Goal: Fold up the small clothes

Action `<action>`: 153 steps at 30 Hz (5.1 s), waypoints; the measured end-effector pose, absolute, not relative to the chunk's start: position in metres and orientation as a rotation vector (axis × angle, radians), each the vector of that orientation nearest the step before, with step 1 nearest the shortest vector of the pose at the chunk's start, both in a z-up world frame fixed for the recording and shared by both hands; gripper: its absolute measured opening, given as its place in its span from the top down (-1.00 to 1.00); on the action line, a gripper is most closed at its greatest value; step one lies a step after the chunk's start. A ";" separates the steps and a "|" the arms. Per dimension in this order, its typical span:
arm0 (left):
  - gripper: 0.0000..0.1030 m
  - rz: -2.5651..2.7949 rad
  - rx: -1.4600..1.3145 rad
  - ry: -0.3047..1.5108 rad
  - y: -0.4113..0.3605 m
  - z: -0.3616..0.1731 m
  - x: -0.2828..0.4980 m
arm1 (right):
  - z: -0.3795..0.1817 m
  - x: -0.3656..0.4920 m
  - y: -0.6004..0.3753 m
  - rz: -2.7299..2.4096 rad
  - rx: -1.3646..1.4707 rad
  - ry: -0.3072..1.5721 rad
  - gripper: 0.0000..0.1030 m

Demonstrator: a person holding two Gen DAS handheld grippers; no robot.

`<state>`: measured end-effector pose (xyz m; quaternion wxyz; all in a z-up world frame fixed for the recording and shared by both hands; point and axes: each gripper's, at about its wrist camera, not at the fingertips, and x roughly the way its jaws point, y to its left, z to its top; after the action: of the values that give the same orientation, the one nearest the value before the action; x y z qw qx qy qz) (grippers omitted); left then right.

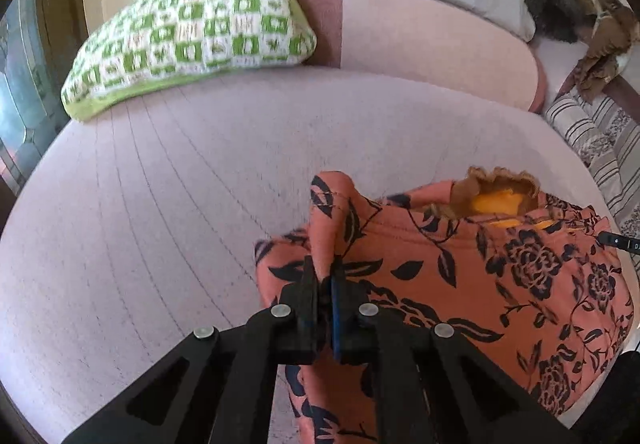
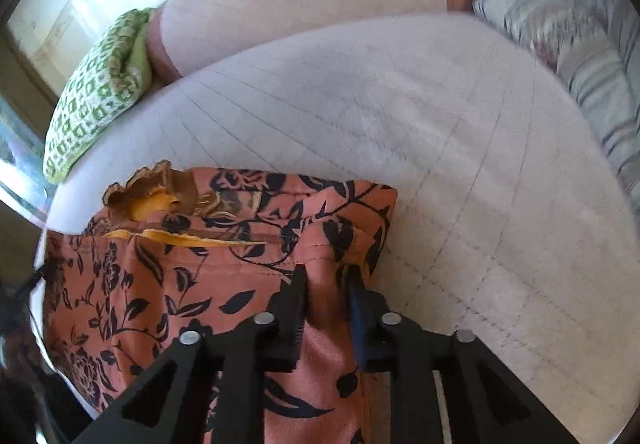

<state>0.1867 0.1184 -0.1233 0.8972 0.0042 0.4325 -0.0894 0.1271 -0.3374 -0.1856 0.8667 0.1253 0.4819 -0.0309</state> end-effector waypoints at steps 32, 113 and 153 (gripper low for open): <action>0.41 0.067 -0.022 0.822 0.164 -0.109 0.159 | -0.162 0.119 -0.354 -0.164 0.231 0.853 0.48; -0.42 -0.044 0.135 0.973 0.071 -0.120 0.091 | -0.190 0.054 -0.356 0.176 0.636 0.903 -0.65; 0.61 -0.043 -0.280 1.136 0.166 -0.171 0.078 | -0.174 0.076 -0.304 0.104 0.244 0.904 -0.75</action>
<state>0.0777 0.1661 -0.1707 0.8335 -0.1323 0.5361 -0.0204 0.0763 -0.3044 -0.1737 0.8911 0.1176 0.4354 0.0502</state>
